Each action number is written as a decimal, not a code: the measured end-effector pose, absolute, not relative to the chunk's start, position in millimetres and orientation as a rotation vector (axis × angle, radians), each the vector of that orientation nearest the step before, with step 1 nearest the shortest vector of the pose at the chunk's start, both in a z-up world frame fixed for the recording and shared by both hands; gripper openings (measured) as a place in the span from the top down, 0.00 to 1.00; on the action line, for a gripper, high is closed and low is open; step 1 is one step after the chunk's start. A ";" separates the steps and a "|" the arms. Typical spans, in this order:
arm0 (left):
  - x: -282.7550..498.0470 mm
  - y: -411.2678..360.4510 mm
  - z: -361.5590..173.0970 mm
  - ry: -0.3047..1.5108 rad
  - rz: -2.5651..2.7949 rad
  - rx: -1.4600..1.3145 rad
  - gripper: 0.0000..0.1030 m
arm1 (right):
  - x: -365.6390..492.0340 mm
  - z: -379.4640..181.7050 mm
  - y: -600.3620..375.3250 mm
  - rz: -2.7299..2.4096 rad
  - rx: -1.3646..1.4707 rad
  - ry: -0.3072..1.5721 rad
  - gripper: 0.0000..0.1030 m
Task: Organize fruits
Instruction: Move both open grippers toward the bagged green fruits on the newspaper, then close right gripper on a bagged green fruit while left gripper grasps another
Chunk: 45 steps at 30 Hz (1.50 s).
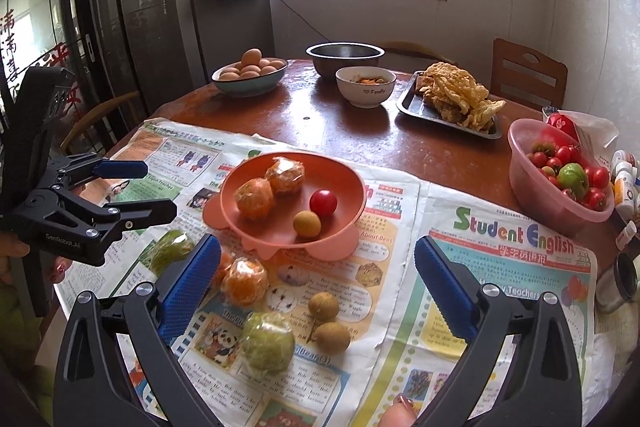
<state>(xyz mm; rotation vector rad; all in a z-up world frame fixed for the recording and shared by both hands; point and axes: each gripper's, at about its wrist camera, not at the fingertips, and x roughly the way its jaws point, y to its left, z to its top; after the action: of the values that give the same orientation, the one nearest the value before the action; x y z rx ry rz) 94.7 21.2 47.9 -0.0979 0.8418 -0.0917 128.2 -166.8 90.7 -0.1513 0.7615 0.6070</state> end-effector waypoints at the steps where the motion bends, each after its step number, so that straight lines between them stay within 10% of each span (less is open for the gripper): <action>1: 93.3 21.2 46.7 0.844 -0.092 -0.098 0.10 | 125.1 89.4 -166.1 0.607 -0.157 0.764 0.05; 38: 63.2 20.5 -3.0 0.935 -0.088 -0.063 0.10 | 77.5 31.1 -159.4 0.616 -0.164 0.911 0.07; 45: 69.5 24.1 -9.7 0.946 -0.093 -0.081 0.10 | 82.4 16.1 -152.9 0.645 -0.168 0.953 0.50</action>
<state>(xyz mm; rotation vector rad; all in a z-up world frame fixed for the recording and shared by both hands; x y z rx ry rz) 69.5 24.1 -9.7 -0.0814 0.9455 -0.0928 82.4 -152.9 16.1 -0.1684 0.9528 0.6446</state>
